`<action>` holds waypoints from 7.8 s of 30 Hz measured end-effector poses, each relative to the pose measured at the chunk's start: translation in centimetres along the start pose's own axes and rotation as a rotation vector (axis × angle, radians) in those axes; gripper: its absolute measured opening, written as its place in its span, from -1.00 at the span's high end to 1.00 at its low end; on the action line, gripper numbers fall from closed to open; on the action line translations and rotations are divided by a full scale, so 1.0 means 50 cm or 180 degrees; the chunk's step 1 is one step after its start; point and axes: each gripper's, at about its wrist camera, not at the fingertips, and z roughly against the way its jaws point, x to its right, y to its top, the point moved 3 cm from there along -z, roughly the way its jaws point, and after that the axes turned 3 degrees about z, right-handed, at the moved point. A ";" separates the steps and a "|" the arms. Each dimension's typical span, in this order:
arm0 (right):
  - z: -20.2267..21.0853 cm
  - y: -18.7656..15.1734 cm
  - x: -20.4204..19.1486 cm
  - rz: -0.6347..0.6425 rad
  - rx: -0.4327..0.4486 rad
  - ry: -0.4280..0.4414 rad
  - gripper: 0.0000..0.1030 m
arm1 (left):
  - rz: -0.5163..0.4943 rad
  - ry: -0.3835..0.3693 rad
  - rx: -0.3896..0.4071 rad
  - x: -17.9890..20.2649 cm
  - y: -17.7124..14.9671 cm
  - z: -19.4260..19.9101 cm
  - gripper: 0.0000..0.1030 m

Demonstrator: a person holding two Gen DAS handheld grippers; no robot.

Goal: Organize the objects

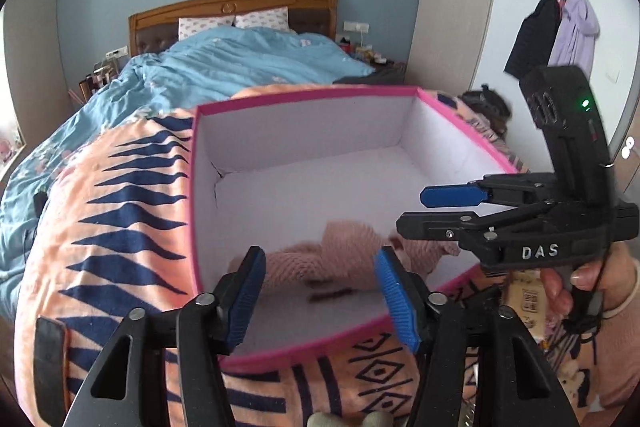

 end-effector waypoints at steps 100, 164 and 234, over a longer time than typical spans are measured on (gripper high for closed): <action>0.139 -0.025 -0.114 0.0577 0.0448 0.0492 0.02 | 0.0027 -0.0631 0.0313 -0.009 0.008 0.075 -0.23; -0.008 -0.164 -0.095 -0.0001 -0.0310 0.0616 -0.13 | 0.0103 -0.0815 -0.0954 0.075 -0.227 0.050 0.26; 0.122 -0.017 -0.070 0.0161 0.0535 0.0474 -0.22 | 0.0023 -0.0645 0.0356 -0.029 0.021 0.141 -0.54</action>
